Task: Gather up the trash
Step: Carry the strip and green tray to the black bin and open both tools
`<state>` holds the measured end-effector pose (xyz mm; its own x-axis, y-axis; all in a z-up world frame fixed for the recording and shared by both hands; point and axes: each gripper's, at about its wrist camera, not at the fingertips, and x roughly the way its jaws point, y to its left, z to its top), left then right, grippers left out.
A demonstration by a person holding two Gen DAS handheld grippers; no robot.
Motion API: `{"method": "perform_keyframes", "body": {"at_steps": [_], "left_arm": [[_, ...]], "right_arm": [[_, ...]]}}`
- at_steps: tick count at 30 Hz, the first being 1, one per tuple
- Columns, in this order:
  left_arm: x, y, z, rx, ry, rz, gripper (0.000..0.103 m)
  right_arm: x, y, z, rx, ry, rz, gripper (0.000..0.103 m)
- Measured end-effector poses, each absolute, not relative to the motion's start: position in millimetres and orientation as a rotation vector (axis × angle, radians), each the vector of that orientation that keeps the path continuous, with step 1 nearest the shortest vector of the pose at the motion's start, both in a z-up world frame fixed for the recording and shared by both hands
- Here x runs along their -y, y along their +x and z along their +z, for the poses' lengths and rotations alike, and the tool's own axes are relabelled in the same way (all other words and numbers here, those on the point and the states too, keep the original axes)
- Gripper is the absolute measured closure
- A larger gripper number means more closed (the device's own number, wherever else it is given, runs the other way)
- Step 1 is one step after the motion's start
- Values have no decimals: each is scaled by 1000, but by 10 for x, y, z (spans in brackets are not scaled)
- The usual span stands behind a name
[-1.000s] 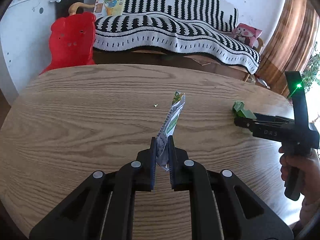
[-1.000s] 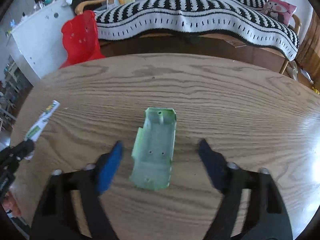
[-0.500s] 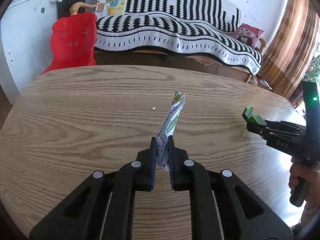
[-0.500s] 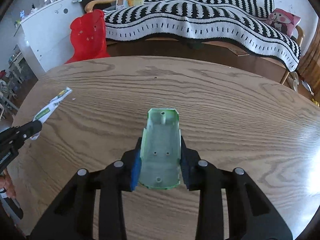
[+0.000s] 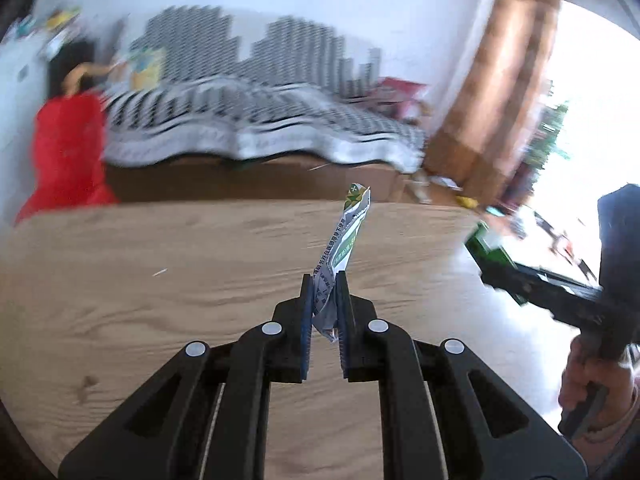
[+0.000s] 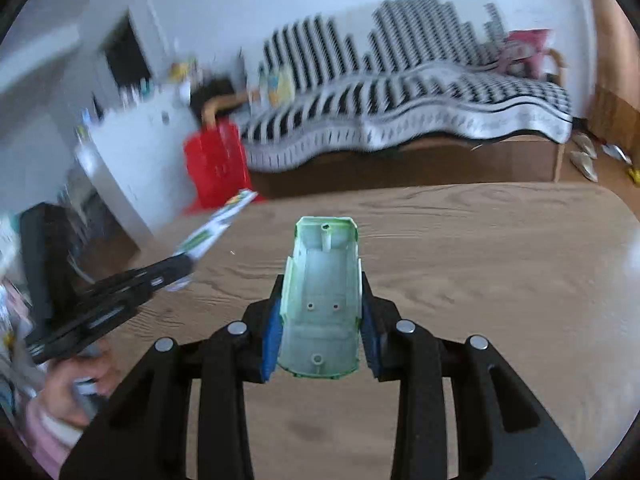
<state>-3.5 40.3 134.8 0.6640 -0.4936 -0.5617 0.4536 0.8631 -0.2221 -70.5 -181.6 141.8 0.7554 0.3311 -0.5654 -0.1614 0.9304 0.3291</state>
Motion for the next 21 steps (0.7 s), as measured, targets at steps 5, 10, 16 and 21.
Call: {"method": "perform_keyframes", "body": {"at_steps": [5, 10, 16, 21], "left_arm": [[545, -801, 1585, -576, 102, -710, 93], [1708, -1514, 1555, -630, 194, -942, 93], [3057, -2203, 736, -915, 320, -1163, 93], [3638, -2439, -97, -1129, 410, -1158, 93]], "right_arm": [[2675, -1965, 1206, -665, 304, 114, 69], [3601, -3008, 1050, -684, 365, -97, 69], [4490, -3806, 429, -713, 559, -242, 69], [4834, -4121, -435, -785, 776, -271, 69]]}}
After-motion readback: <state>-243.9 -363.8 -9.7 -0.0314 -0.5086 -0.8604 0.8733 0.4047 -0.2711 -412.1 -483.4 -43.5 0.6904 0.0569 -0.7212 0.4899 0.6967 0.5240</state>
